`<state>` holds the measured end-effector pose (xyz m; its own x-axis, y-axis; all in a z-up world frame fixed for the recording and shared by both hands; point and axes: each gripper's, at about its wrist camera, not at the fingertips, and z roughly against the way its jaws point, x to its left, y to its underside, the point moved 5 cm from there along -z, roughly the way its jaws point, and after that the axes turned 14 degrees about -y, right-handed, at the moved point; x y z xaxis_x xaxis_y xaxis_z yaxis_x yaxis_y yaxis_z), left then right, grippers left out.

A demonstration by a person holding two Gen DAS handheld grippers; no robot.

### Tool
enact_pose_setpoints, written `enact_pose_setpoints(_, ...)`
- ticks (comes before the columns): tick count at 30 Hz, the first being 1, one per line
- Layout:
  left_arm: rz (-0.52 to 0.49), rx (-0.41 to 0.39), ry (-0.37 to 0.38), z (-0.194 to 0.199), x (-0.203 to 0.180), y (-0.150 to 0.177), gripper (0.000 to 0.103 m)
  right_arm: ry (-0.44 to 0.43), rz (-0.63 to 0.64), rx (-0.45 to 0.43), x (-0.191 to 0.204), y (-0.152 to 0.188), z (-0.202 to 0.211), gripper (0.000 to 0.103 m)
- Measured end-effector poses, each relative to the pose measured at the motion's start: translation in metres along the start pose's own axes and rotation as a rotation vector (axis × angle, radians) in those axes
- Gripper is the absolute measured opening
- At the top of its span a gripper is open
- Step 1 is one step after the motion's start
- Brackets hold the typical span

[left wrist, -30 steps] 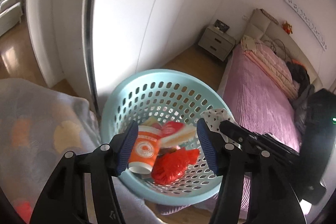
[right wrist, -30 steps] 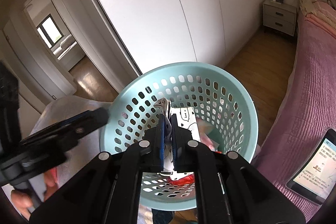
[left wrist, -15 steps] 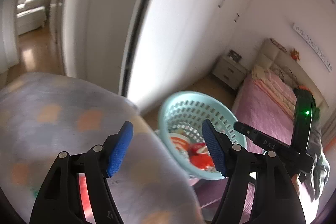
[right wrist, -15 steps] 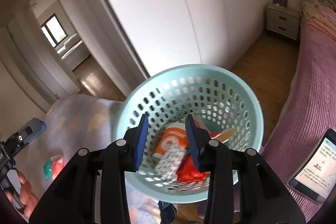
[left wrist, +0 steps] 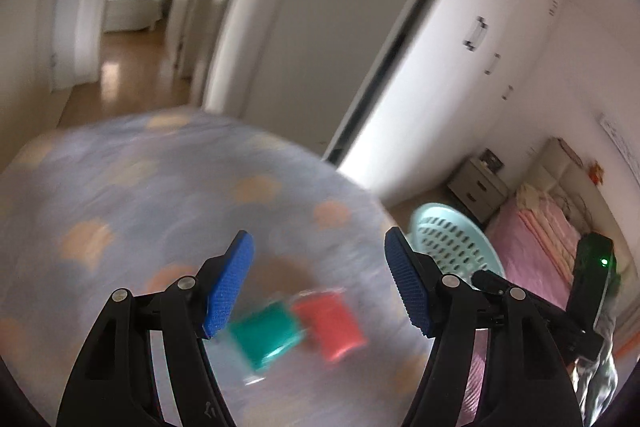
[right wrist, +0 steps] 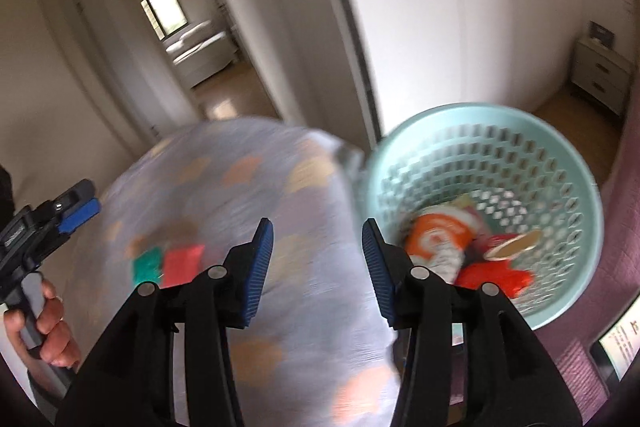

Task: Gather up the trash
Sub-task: 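Grasp the green packet with the left tool while the right tool grasps the pink packet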

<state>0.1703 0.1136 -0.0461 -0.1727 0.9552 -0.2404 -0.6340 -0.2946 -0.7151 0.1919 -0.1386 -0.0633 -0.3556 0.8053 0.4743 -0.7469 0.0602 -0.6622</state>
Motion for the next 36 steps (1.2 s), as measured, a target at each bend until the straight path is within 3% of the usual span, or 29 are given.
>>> enact_pose_setpoints(4, 0.012, 0.052, -0.034, -0.007, 0.026, 0.015, 0.066, -0.034, 0.047, 0.053, 0.034, 0.016, -0.026, 0.043)
enact_pose_setpoints(11, -0.080, 0.159, -0.037, -0.026, 0.030, 0.052, 0.066, -0.066, 0.099, 0.114, 0.069, 0.034, -0.053, 0.043)
enact_pose_setpoints(13, -0.111, 0.160, -0.027, -0.027, 0.023, 0.057, 0.067, -0.067, 0.106, 0.122, 0.074, 0.039, -0.056, 0.043)
enact_pose_setpoints(17, -0.194, 0.126, -0.088, -0.034, 0.015, 0.061, 0.080, -0.066, 0.107, 0.126, 0.077, 0.042, -0.057, 0.043)
enact_pose_setpoints(20, -0.224, 0.124, -0.089, -0.042, 0.012, 0.064, 0.080, -0.065, 0.102, 0.128, 0.075, 0.042, -0.058, 0.043)
enact_pose_setpoints(24, -0.284, 0.133, -0.085, -0.045, 0.005, 0.068, 0.078, -0.059, 0.096, 0.129, 0.072, 0.041, -0.058, 0.043)
enact_pose_setpoints(31, -0.323, 0.137, -0.100, -0.046, -0.001, 0.074, 0.055, -0.069, 0.088, 0.136, 0.072, 0.042, -0.061, 0.043)
enact_pose_setpoints(36, -0.312, 0.117, -0.120, -0.041, 0.000, 0.074, 0.050, -0.078, 0.090, 0.142, 0.074, 0.042, -0.064, 0.043)
